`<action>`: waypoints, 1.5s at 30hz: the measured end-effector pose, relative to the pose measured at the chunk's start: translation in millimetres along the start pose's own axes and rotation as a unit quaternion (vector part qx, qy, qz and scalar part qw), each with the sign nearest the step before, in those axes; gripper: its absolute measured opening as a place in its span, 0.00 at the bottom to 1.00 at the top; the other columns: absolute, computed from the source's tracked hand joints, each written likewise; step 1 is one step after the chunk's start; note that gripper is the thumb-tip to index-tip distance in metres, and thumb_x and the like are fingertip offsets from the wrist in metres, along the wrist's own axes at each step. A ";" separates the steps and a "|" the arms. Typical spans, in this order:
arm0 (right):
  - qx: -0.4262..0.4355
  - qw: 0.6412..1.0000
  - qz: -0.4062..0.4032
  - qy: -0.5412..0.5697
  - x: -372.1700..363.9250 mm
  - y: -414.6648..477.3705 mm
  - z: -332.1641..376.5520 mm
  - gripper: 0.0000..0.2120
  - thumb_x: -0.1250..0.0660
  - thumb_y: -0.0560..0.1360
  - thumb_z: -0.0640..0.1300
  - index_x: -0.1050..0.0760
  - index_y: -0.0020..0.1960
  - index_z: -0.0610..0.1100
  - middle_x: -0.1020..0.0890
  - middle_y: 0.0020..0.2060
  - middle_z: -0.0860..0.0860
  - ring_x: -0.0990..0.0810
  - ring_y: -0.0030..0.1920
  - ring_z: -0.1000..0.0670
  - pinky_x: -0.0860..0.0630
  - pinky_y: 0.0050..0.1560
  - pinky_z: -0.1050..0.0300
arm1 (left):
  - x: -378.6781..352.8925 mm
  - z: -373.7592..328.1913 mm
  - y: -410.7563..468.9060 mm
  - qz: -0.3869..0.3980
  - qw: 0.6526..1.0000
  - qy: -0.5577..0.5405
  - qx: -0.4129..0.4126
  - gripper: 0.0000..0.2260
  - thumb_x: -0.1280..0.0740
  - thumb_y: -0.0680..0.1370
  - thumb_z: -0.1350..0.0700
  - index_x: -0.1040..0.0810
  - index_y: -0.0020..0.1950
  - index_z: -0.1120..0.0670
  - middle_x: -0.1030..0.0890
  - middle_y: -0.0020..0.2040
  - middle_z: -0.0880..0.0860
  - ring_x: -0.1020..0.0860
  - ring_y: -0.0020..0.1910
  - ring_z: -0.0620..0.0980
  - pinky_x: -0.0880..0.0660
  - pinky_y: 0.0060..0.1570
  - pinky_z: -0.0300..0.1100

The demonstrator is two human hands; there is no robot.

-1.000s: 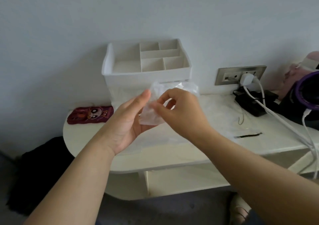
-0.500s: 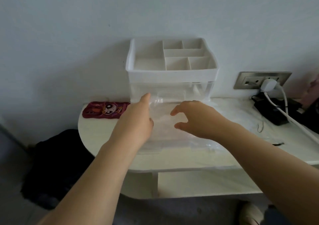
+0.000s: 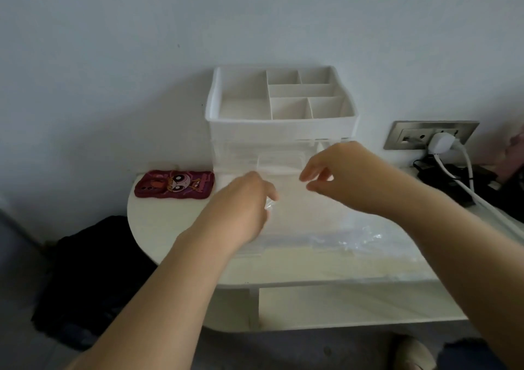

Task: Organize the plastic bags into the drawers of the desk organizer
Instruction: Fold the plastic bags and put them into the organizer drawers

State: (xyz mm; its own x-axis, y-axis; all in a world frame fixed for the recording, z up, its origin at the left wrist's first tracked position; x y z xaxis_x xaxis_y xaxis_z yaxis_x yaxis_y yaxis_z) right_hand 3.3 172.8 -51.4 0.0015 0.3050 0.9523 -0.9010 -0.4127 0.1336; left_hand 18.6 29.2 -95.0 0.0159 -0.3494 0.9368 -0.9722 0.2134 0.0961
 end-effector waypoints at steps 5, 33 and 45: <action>-0.020 0.985 0.123 -0.121 -36.4 -1.3 -8.4 0.23 0.31 0.74 0.50 0.30 0.67 0.48 0.26 0.64 0.52 0.29 0.64 0.51 0.33 0.64 0.56 | -26.4 0.9 12.4 0.159 0.987 0.003 0.017 0.22 0.31 0.76 0.55 0.30 0.69 0.47 0.35 0.70 0.50 0.34 0.67 0.51 0.33 0.62 0.41; -0.104 0.967 0.233 0.004 -76.4 11.9 -9.3 0.28 0.41 0.78 0.44 0.46 0.75 0.42 0.40 0.73 0.41 0.42 0.73 0.42 0.39 0.69 0.48 | -28.6 11.2 22.9 0.218 0.974 0.042 0.054 0.22 0.32 0.76 0.55 0.33 0.69 0.46 0.39 0.69 0.53 0.31 0.50 0.50 0.34 0.32 0.36; 0.011 0.999 0.034 0.029 -2.4 -38.1 -16.2 0.12 0.32 0.73 0.53 0.22 0.56 0.56 0.22 0.47 0.65 0.24 0.47 0.65 0.31 0.43 0.78 | -2.5 5.2 -30.3 0.103 0.990 -0.092 -0.015 0.14 0.31 0.72 0.42 0.24 0.57 0.40 0.25 0.57 0.40 0.26 0.54 0.36 0.30 0.48 0.36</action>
State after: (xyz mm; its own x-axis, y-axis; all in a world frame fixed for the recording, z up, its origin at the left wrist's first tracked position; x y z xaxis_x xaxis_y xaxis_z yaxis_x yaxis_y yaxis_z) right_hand 30.5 201.7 -63.1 -0.0845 0.3245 0.9421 -0.8883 -0.4530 0.0763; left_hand 46.8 18.9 -102.0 -0.2269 -0.4560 0.8605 -0.9431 0.3233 -0.0773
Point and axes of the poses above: each hand's wrist, its own y-axis towards the middle knuckle, its own x-axis out of the back of the hand, z = x × y, the point moved 6 cm from there along y, towards the middle knuckle
